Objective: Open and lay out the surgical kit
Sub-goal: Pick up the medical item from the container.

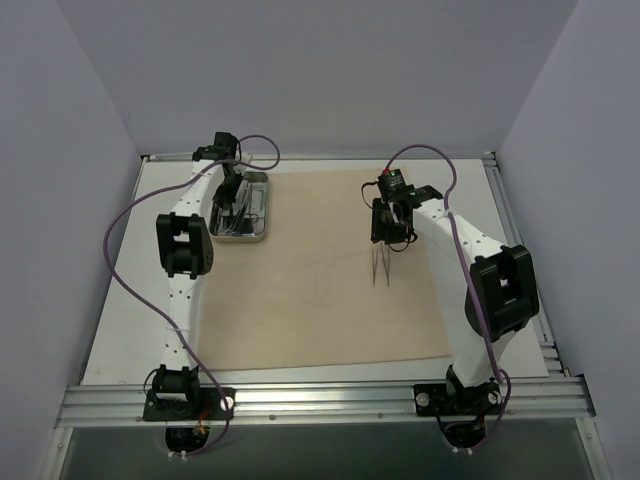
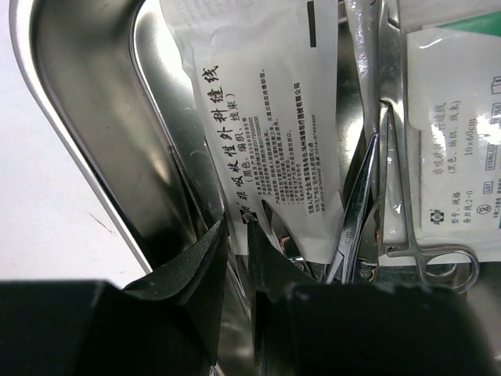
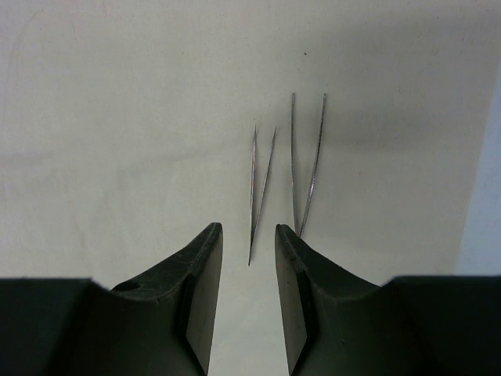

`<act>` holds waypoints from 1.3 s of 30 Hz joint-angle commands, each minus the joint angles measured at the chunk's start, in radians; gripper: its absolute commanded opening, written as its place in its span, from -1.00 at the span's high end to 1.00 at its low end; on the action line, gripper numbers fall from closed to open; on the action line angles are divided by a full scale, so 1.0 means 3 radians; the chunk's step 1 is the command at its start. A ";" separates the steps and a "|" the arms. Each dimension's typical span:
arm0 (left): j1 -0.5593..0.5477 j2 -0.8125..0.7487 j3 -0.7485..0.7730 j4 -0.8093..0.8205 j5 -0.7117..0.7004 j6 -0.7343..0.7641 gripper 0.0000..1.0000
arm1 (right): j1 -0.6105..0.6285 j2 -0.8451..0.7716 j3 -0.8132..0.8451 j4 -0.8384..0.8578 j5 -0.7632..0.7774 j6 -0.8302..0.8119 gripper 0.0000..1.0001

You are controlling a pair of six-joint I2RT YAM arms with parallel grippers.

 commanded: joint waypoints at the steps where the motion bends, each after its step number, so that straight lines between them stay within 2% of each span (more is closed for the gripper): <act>1: 0.0034 0.0010 0.0150 -0.0063 0.0053 -0.0043 0.49 | -0.0019 -0.0200 -0.0003 -0.0116 0.0046 0.0015 0.40; 12: 0.0009 -0.0246 0.0109 0.0055 -0.0285 0.0167 0.48 | -0.0019 -0.0184 0.0012 -0.0101 0.0036 0.0020 0.41; 35: 0.0014 0.0092 0.0170 -0.0206 0.0093 0.0034 0.54 | -0.0019 -0.0251 -0.0024 -0.0137 0.0067 0.0036 0.40; 39: 0.0014 0.0122 0.0165 -0.0232 0.0048 0.0039 0.58 | -0.0019 -0.0246 -0.0014 -0.0132 0.0062 0.0036 0.40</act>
